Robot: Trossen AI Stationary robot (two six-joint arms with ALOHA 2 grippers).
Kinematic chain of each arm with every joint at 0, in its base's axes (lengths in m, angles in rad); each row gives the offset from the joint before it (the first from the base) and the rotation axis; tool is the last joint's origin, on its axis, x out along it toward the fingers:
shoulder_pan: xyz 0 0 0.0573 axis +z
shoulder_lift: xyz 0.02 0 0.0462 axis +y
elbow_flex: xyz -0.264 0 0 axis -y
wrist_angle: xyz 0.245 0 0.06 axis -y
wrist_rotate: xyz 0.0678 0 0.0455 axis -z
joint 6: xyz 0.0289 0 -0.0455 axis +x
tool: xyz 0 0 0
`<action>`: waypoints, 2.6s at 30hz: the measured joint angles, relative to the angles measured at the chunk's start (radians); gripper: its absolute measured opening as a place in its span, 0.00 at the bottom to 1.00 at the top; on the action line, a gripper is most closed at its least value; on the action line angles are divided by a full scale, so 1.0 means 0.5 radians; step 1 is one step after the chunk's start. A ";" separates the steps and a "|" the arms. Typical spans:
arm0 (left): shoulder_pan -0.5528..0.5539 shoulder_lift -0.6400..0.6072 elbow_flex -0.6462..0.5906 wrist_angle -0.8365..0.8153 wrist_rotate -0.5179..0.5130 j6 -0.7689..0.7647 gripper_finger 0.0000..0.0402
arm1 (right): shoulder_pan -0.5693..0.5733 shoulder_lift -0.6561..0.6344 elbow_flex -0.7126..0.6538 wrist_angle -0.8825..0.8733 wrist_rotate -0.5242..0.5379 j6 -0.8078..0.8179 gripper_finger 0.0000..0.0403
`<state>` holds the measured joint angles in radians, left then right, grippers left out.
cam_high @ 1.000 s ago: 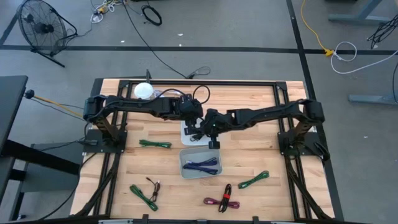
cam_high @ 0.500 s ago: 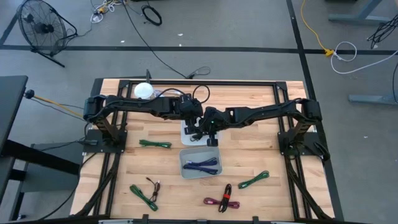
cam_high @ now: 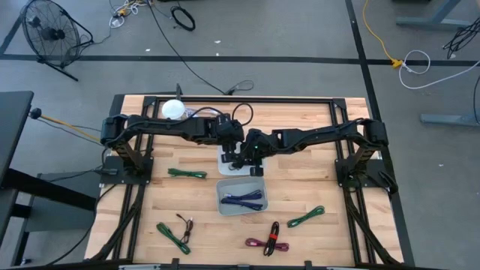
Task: Pick & Place USB Port
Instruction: Put the black charger cable into the white container, then put the green charger cable into the gray container
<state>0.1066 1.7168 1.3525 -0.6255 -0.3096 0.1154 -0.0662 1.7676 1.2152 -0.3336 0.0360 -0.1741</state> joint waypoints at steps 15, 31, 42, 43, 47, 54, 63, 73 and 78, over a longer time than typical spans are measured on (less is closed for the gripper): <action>-0.128 -0.033 0.003 -0.219 -0.001 -0.073 0.33 | -0.035 -0.308 -0.002 -0.430 0.421 0.026 0.33; -0.609 -0.034 -0.009 -1.168 -0.024 -0.797 0.33 | -0.146 -0.332 -0.002 -0.786 0.540 0.225 0.29; -0.806 -0.034 -0.533 -1.113 -0.132 -1.107 0.33 | -0.140 -0.332 -0.002 -0.961 0.522 0.370 0.29; -0.806 -0.034 -0.572 -1.102 -0.127 -1.123 0.33 | -0.140 -0.333 -0.002 -0.971 0.522 0.383 0.29; -0.804 -0.034 -0.694 -0.982 -0.018 -1.119 0.33 | -0.140 -0.333 -0.002 -0.975 0.523 0.386 0.29; -0.787 -0.034 -0.799 -0.605 0.099 -0.940 0.33 | -0.140 -0.333 -0.002 -0.947 0.523 0.378 0.29; -0.616 -0.040 -0.925 -0.430 0.126 -0.793 0.33 | -0.140 -0.333 -0.001 -0.938 0.523 0.384 0.29; -0.445 -0.047 -0.985 -0.333 0.218 -0.730 0.28 | -0.140 -0.333 0.000 -0.887 0.523 0.366 0.29; -0.367 -0.043 -0.986 -0.312 0.298 -0.772 0.08 | -0.140 -0.333 0.000 -0.872 0.522 0.362 0.29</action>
<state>-0.0771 1.6952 0.8597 -0.7816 -0.1604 -0.2707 -0.1360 1.6012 1.2152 -0.7696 0.2970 0.0069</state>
